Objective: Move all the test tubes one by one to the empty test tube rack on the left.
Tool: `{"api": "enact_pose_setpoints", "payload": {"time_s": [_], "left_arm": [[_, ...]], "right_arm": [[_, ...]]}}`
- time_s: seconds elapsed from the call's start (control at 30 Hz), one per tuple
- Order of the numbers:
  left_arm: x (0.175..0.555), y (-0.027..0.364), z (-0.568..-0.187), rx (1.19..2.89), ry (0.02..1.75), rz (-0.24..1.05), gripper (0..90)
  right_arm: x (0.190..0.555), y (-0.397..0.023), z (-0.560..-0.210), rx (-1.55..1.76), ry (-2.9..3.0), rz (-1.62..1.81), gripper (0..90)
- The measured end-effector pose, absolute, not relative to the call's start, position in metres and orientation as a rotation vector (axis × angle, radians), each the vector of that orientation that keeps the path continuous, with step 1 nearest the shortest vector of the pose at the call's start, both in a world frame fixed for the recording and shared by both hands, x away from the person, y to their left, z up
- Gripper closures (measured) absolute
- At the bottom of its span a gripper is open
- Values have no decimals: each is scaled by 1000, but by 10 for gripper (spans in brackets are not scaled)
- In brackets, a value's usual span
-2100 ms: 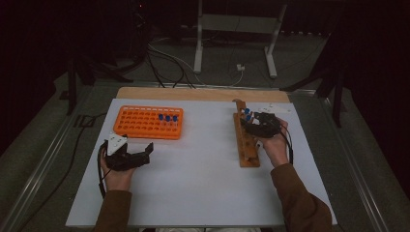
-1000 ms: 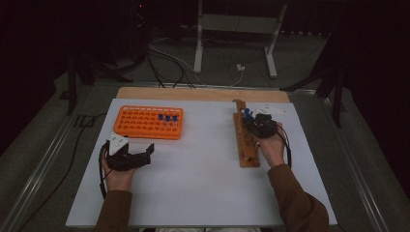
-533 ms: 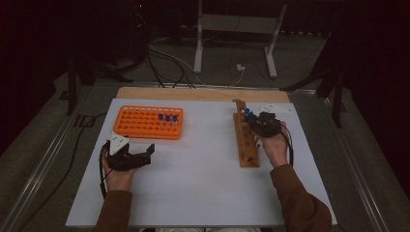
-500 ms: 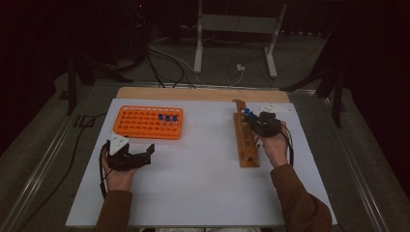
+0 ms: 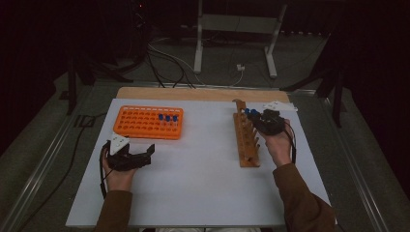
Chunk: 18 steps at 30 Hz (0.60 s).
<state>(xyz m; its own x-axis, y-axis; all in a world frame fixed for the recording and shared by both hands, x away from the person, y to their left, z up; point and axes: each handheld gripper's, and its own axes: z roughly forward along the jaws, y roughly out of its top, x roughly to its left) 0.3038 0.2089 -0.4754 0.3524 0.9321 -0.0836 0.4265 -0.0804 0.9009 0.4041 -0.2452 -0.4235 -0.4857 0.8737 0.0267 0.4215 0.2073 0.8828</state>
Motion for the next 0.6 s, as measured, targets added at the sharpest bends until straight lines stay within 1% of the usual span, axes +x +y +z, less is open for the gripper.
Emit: {"api": "enact_pose_setpoints", "payload": {"time_s": [0.6], "left_arm": [[304, 210, -476, 1668, 1231, 667, 7]], "right_arm": [[393, -246, -401, 1139, 1971, 1280, 761]]}}
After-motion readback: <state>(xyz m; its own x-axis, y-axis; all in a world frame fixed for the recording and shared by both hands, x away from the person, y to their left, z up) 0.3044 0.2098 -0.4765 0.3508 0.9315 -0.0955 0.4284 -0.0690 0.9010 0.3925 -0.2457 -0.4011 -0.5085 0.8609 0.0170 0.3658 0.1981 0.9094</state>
